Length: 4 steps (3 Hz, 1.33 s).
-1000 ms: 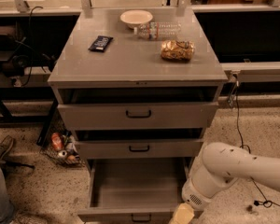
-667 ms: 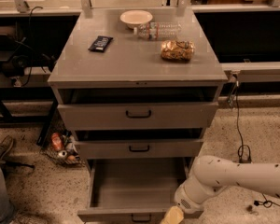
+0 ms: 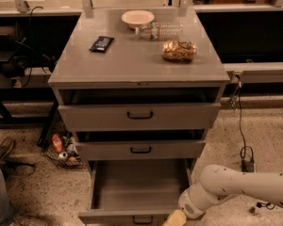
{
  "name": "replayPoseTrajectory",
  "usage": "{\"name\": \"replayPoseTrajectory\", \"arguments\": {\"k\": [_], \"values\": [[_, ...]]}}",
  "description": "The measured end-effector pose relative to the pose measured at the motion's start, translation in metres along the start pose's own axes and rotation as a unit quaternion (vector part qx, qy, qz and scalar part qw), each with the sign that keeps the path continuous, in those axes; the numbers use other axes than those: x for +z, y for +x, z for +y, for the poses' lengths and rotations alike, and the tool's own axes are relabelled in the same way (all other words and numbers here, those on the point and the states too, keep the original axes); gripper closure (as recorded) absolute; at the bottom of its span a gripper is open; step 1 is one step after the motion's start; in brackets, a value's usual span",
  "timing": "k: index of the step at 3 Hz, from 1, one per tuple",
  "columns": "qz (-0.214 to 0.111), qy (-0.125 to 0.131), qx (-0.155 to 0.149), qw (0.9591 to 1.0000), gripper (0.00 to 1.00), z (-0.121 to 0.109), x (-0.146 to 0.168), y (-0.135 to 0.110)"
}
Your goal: Close bottom drawer
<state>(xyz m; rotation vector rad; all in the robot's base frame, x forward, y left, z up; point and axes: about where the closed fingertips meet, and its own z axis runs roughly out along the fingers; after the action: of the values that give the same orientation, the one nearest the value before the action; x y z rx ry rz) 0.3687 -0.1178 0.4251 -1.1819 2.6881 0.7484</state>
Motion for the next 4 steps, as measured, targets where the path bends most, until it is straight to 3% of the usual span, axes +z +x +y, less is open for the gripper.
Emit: {"name": "replayPoseTrajectory", "arguments": {"k": [1,2,4], "values": [[-0.025,0.007,0.03,0.9992,0.0,-0.042,0.043,0.009],[-0.032,0.005,0.063,0.9975,0.0,-0.066,0.076,0.02],[-0.026,0.016,0.127,0.9915,0.41,-0.092,0.125,0.054]]}}
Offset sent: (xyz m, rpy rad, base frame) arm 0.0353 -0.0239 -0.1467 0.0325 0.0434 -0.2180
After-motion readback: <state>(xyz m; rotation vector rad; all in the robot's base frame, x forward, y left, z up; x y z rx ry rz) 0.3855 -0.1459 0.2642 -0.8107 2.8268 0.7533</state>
